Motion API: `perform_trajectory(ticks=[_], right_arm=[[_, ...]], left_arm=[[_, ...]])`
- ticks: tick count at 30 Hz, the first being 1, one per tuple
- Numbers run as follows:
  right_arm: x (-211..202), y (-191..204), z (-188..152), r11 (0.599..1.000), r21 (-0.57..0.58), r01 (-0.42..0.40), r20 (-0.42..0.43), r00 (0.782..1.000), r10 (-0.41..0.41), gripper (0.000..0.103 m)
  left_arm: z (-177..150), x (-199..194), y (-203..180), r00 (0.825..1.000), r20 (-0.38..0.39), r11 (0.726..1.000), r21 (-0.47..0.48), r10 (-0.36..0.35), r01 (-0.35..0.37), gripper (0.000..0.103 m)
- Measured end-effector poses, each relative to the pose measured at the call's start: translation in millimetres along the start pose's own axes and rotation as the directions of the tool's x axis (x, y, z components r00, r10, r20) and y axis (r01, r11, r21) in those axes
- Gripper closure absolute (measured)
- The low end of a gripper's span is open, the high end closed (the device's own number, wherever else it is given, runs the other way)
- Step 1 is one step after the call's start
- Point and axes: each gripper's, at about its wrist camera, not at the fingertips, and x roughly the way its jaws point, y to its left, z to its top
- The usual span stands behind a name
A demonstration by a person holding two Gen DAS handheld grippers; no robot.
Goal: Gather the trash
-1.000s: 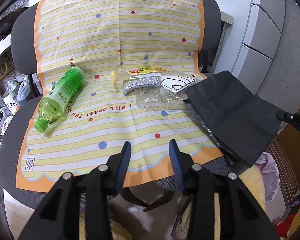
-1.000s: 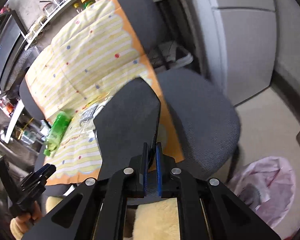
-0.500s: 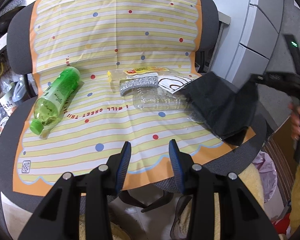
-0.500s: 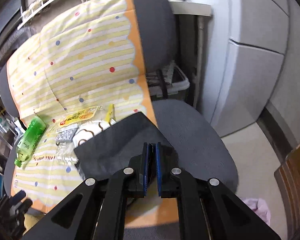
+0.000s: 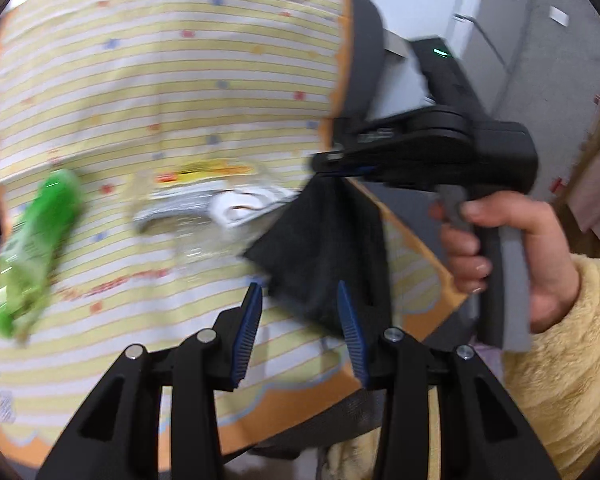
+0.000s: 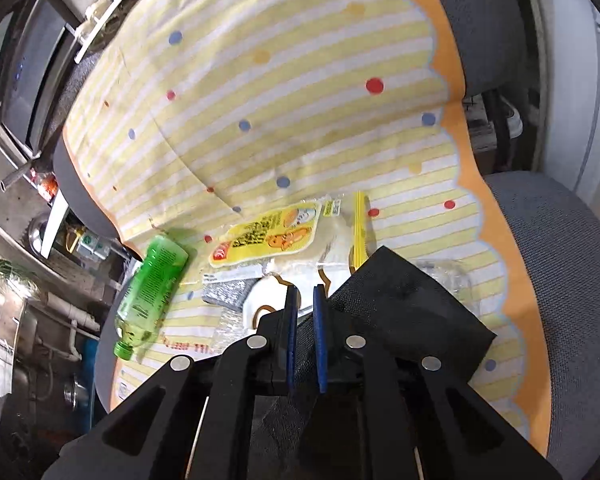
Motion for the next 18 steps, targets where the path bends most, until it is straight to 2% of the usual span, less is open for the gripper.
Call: perform_trajectory(ticks=[2,3,4,5,6,8,9,10,13,15,18], right_arm=[[-0.7,-2.1,-1.4,1.000,-0.006,-0.013,-0.003,1.000,0.013,0.093],[-3.5,-2.7,-1.9,1.000,-0.012,-0.017,0.002,1.000,0.017,0.091],[-8.1,-4.5,-2.3,1.000,-0.015,-0.022,0.007,1.000,0.022,0.091],[-16.3,-6.1,-2.9,1.000,-0.016,-0.022,0.021,1.000,0.023,0.091],[-26.0,-7.7,-3.7,1.000,-0.018,-0.022,0.038,0.999,0.023,0.090],[-53.9,-12.1,-10.5,1.000,-0.028,-0.015,0.088,0.996,0.017,0.080],[-67.4,-14.7,-16.2,0.999,-0.032,0.006,0.107,0.994,-0.002,0.067],[-76.2,-18.0,-21.5,0.999,-0.032,0.027,0.117,0.993,-0.023,0.062],[-88.5,-36.4,-49.9,0.999,0.011,0.044,0.092,0.995,-0.044,0.061],[-81.1,-51.4,-70.1,0.998,0.069,0.002,0.040,0.999,-0.005,0.060],[-62.9,-66.6,-90.2,0.984,0.157,-0.083,0.008,0.997,0.083,0.060]], left_arm=[[3.1,20.4,-7.0,0.999,-0.031,0.999,0.013,-0.044,0.044,0.065],[3.5,29.7,-9.8,0.998,-0.047,0.999,0.025,-0.031,0.032,0.065],[4.2,41.8,-13.3,0.997,-0.070,0.999,0.050,0.017,-0.014,0.066],[4.9,54.8,-15.3,0.992,-0.092,0.994,0.077,0.088,-0.081,0.072],[5.6,62.3,-13.7,0.987,-0.104,0.990,0.081,0.120,-0.112,0.073],[9.7,74.1,-2.8,0.982,-0.130,0.991,0.032,0.133,-0.130,0.076],[11.5,75.2,0.4,0.983,-0.129,0.991,0.019,0.131,-0.129,0.076],[13.8,75.0,2.9,0.983,-0.124,0.991,0.012,0.137,-0.136,0.077],[17.0,73.5,6.6,0.984,-0.113,0.990,-0.001,0.139,-0.140,0.077],[16.3,73.3,9.5,0.985,-0.106,0.990,-0.022,0.136,-0.139,0.077],[12.5,72.5,12.9,0.987,-0.103,0.990,-0.059,0.125,-0.132,0.076]])
